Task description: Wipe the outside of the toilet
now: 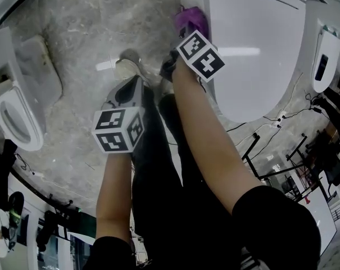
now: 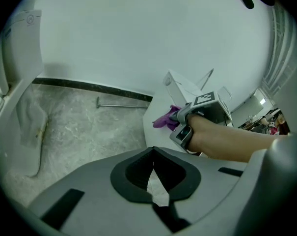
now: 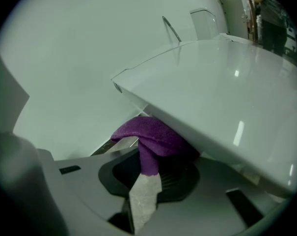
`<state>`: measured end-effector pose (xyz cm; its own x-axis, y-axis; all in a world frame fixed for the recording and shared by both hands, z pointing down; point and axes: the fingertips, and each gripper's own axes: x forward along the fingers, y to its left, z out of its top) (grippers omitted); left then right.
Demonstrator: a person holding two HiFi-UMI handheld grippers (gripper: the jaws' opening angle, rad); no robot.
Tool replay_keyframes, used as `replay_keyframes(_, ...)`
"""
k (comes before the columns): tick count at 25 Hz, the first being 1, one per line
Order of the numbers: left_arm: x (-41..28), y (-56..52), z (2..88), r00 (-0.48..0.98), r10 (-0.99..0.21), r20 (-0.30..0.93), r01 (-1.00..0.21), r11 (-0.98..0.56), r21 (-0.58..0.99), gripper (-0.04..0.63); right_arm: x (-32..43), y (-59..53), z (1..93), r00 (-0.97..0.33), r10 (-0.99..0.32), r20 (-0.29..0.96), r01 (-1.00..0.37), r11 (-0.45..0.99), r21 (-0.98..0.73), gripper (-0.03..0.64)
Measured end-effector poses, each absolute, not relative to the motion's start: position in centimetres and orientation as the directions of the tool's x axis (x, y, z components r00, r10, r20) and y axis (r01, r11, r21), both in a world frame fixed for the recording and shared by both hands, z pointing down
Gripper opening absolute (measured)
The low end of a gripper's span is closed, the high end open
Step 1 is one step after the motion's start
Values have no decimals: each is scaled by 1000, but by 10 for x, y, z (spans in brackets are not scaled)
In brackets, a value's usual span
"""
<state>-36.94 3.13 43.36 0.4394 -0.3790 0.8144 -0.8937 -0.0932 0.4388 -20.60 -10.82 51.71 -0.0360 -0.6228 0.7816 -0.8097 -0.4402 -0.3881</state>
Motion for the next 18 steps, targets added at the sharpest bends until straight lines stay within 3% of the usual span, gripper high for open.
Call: replay_keyframes(18, -440, -108, 452, 542, -268, 797, -833, -301, 465, 8, -223, -200, 536, 112, -591, 799, -728, -596, -339, 77)
